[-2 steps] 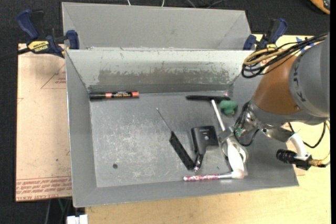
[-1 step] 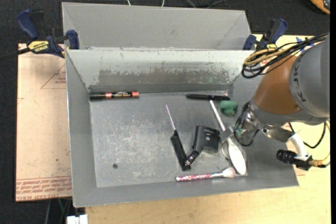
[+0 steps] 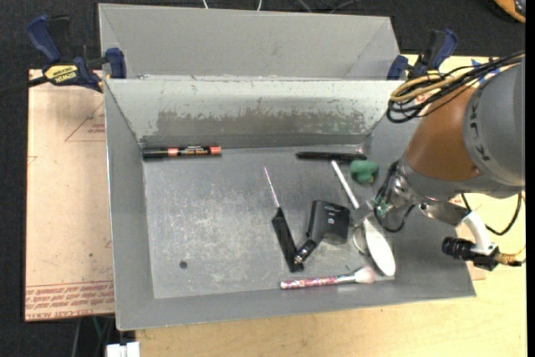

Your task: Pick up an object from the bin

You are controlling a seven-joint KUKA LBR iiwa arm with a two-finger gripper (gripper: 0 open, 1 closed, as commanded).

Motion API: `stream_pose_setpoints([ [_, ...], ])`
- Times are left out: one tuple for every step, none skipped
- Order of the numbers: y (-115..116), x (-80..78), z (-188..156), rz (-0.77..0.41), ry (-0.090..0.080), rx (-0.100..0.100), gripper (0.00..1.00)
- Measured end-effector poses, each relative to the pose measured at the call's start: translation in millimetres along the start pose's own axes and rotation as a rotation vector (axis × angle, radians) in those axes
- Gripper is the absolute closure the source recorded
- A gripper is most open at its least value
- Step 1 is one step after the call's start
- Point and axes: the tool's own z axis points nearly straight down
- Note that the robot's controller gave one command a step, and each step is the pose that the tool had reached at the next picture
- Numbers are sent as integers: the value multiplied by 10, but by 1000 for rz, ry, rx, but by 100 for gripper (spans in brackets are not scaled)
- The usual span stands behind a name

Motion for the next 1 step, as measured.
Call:
stream_pose_setpoints([
  [1,2,-95,-2,0,0,100],
])
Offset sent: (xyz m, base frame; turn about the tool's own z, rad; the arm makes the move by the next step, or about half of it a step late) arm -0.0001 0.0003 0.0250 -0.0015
